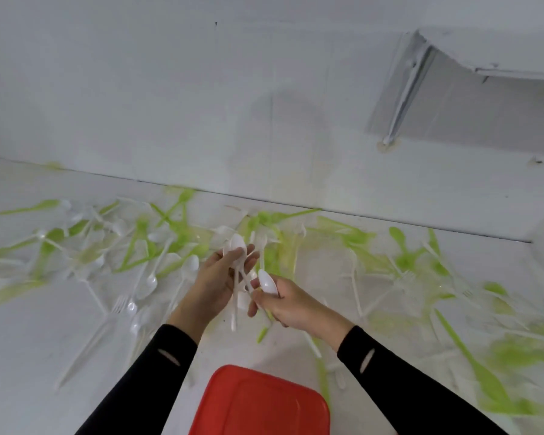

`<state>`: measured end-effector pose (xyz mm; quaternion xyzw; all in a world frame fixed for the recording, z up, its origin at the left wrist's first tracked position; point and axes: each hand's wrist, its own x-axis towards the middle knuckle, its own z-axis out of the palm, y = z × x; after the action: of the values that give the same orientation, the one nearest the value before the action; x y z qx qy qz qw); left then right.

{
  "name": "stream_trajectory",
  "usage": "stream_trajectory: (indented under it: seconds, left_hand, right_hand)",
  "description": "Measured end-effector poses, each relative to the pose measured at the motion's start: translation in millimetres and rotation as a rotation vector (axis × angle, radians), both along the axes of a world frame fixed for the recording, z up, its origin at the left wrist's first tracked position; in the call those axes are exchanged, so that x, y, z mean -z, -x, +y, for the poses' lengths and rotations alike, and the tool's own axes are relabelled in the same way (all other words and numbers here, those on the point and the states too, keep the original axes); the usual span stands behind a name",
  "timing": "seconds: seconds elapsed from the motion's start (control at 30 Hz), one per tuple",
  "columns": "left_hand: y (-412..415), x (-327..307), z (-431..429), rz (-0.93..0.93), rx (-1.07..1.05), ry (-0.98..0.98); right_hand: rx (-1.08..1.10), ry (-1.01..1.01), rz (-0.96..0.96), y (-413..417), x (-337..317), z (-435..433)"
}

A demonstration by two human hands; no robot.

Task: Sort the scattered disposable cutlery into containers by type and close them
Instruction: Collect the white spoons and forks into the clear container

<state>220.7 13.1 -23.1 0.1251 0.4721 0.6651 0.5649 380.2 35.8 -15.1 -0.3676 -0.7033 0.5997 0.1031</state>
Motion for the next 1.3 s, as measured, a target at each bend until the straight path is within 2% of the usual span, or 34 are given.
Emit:
stream_trajectory:
  seconds: [0.07,0.13,0.2,0.3,0.43,0.6,0.67,0.8,0.87,0.97,1.03,1.13,1.3]
  left_hand:
    - [7,-4,-19,-0.018,-0.051,-0.02]
    - [19,-6,-34,-0.005,-0.215,-0.016]
    - [34,-9,-53,0.06,-0.384,0.014]
    - [54,-12,-82,0.149,-0.484,0.002]
    - [66,-11,-124,0.338,-0.531,0.107]
    - [86,4,-159,0.523,-0.417,0.425]
    - [95,15,-163,0.645,-0.334,0.497]
    - [108,32,-156,0.923,-0.283,0.577]
    - [115,38,-149,1.06,-0.225,0.552]
    - [123,48,-137,1.266,-0.114,0.505]
    - [128,53,-131,1.311,-0.026,0.505]
    - [138,56,-129,1.271,0.053,0.5]
    - [166,60,-131,1.341,0.176,0.498]
  right_hand:
    - [-0.019,-0.087,-0.066,11,7,-5]
    - [0.035,-0.25,-0.146,17,15,-2]
    - [0.024,-0.399,-0.209,19,26,7]
    - [-0.079,-0.603,-0.359,19,45,23]
    - [-0.166,-0.862,-0.488,28,61,31]
    - [-0.362,-1.21,-0.646,41,65,40]
    - [-0.373,-1.231,-0.64,41,67,44]
    - [-0.313,-1.3,-0.495,39,62,48]
    - [-0.249,-1.231,-0.346,37,57,45]
    - [-0.031,-1.091,-0.122,41,38,37]
    - [0.112,-0.964,-0.048,46,24,29]
    - [0.201,-0.874,0.006,56,17,18]
    - [0.137,-0.847,-0.032,84,20,-14]
